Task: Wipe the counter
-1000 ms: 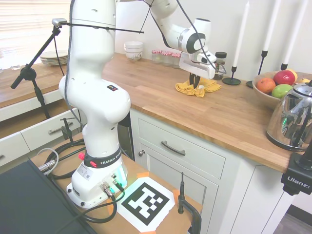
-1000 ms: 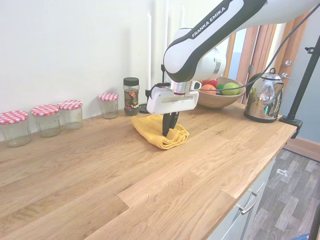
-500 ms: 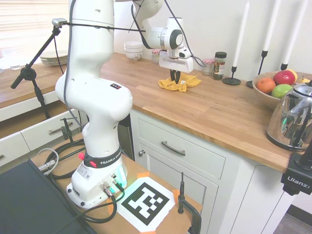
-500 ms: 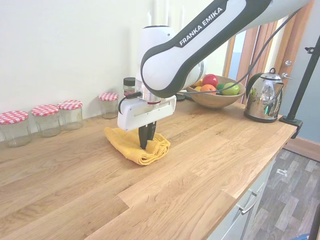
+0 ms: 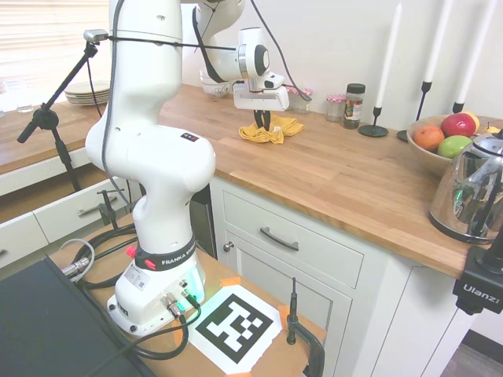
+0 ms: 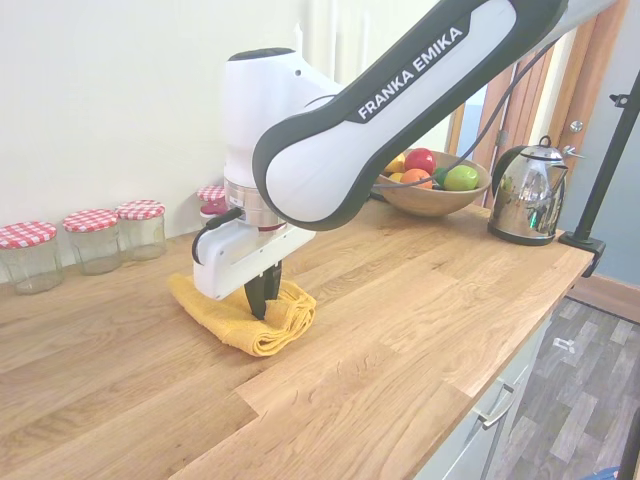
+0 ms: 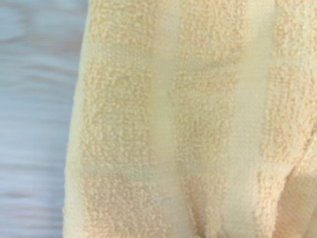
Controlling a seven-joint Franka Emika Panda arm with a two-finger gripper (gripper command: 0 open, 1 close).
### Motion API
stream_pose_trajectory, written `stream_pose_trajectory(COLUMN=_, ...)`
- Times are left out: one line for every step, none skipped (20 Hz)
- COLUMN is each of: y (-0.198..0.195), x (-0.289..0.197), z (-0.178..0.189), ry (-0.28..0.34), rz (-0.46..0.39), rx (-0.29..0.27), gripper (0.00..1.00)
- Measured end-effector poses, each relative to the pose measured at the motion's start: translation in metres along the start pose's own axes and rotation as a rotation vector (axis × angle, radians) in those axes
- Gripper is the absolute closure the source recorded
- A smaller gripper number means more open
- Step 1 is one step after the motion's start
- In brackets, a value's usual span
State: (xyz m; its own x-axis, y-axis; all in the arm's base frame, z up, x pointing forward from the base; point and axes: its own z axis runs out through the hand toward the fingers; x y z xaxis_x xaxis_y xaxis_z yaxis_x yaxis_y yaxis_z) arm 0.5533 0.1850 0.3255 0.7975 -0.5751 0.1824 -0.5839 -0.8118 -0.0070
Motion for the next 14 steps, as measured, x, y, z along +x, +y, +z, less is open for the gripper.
stream_pose_trajectory(y=-0.003, x=-0.005, z=-0.001, ry=0.005, rz=-0.013, rx=0.0, gripper=1.0)
stream_pose_trajectory(y=-0.007, x=-0.01, z=-0.001, ry=0.009, rz=-0.024, rx=-0.001, gripper=1.0)
stream_pose_trajectory(y=-0.01, x=-0.015, z=-0.002, ry=0.011, rz=-0.034, rx=-0.001, gripper=1.0)
stream_pose_trajectory(y=-0.012, x=-0.018, z=-0.003, ry=0.012, rz=-0.043, rx=0.0, gripper=1.0)
stream_pose_trajectory(y=-0.013, x=-0.02, z=-0.003, ry=0.014, rz=-0.049, rx=0.0, gripper=1.0)
stream_pose_trajectory(y=-0.013, x=-0.021, z=-0.003, ry=0.014, rz=-0.052, rx=0.0, gripper=1.0)
stream_pose_trajectory(y=-0.013, x=-0.021, z=-0.003, ry=0.014, rz=-0.052, rx=0.0, gripper=1.0)
stream_pose_trajectory(y=-0.013, x=-0.021, z=-0.003, ry=0.015, rz=-0.052, rx=0.001, gripper=1.0)
stream_pose_trajectory(y=-0.012, x=-0.021, z=-0.003, ry=0.015, rz=-0.051, rx=0.002, gripper=1.0)
stream_pose_trajectory(y=-0.012, x=-0.02, z=-0.003, ry=0.013, rz=-0.047, rx=0.004, gripper=1.0)
stream_pose_trajectory(y=-0.011, x=-0.019, z=-0.003, ry=0.008, rz=-0.037, rx=0.007, gripper=1.0)
stream_pose_trajectory(y=-0.009, x=-0.017, z=-0.003, ry=0.0, rz=-0.024, rx=0.012, gripper=1.0)
stream_pose_trajectory(y=-0.007, x=-0.014, z=-0.003, ry=-0.012, rz=-0.01, rx=0.019, gripper=1.0)
stream_pose_trajectory(y=-0.004, x=-0.01, z=-0.002, ry=-0.025, rz=0.004, rx=0.028, gripper=1.0)
